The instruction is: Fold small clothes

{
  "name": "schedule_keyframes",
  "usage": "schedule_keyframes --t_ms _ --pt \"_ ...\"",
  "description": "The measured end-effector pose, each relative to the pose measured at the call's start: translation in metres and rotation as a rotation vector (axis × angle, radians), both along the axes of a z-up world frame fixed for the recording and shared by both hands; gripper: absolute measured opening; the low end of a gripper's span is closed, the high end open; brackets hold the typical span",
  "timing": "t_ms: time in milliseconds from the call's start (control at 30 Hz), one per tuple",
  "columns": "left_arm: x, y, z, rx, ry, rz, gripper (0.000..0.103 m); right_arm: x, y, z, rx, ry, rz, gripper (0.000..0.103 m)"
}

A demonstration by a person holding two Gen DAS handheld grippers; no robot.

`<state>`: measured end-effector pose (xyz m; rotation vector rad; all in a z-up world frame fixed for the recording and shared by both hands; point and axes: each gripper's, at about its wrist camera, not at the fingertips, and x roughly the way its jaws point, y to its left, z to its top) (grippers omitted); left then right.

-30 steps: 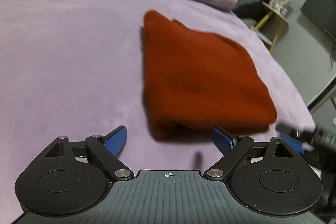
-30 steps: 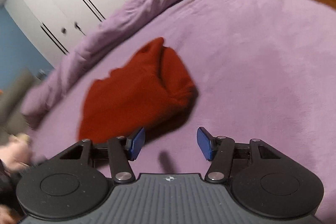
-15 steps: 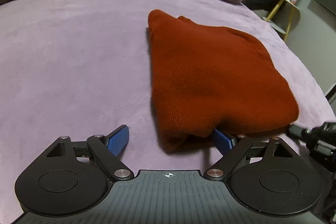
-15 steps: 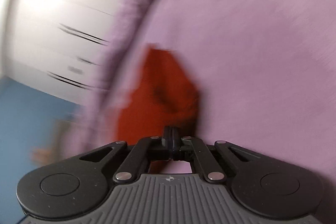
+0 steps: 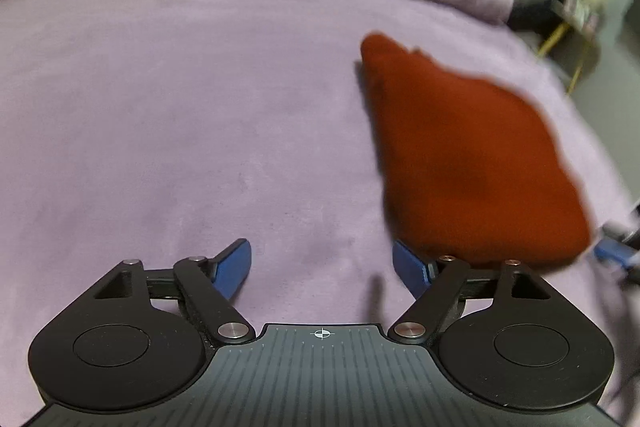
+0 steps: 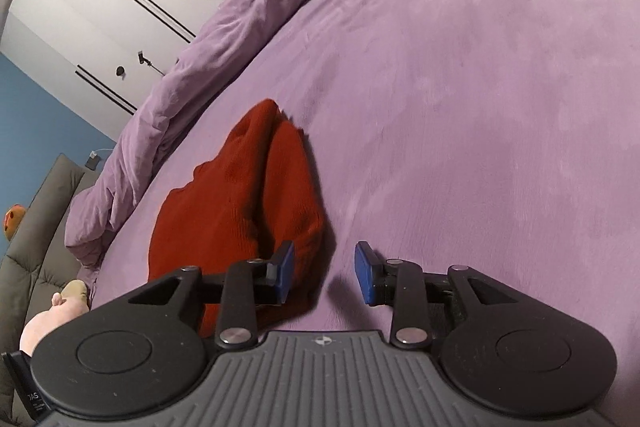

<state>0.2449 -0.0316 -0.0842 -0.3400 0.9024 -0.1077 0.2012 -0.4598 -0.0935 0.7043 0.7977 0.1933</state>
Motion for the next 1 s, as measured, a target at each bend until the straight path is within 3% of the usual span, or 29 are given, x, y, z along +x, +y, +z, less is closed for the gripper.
schedule_keyframes --t_ms 67,133,167,233,367,467,500,567,633,800,1000 --pt "0.006 0.013 0.004 -0.165 -0.006 -0.004 0.090 0.006 -0.002 0.001 0.020 -0.018 0.022 0.048" --pt "0.021 0.019 0.003 -0.341 0.014 -0.035 0.094 0.015 0.002 0.004 0.025 -0.047 0.059 0.071" --pt "0.032 0.018 0.001 -0.424 0.031 -0.061 0.094 0.021 0.004 0.005 0.034 -0.062 0.073 0.074" --pt "0.054 0.012 -0.007 -0.508 0.057 -0.080 0.094 0.034 0.006 0.002 0.078 -0.055 0.091 0.076" --pt "0.096 -0.001 -0.029 -0.553 0.136 -0.068 0.091 0.072 0.006 -0.014 0.223 0.050 0.143 0.076" --pt "0.114 -0.007 -0.041 -0.589 0.148 -0.050 0.088 0.091 0.007 -0.020 0.246 0.078 0.158 0.076" --pt "0.119 -0.008 -0.044 -0.581 0.154 -0.053 0.082 0.095 0.008 -0.023 0.255 0.084 0.163 0.075" --pt "0.126 -0.009 -0.049 -0.560 0.173 -0.048 0.075 0.103 0.013 -0.025 0.247 0.090 0.193 0.070" --pt "0.131 -0.009 -0.053 -0.559 0.175 -0.051 0.065 0.110 0.023 -0.028 0.231 0.094 0.228 0.057" --pt "0.130 -0.002 -0.049 -0.570 0.177 -0.037 0.049 0.119 0.043 -0.036 0.259 0.116 0.226 0.036" --pt "0.102 0.026 -0.007 -0.544 0.137 -0.061 0.047 0.105 0.057 -0.030 0.429 0.149 0.235 0.032"
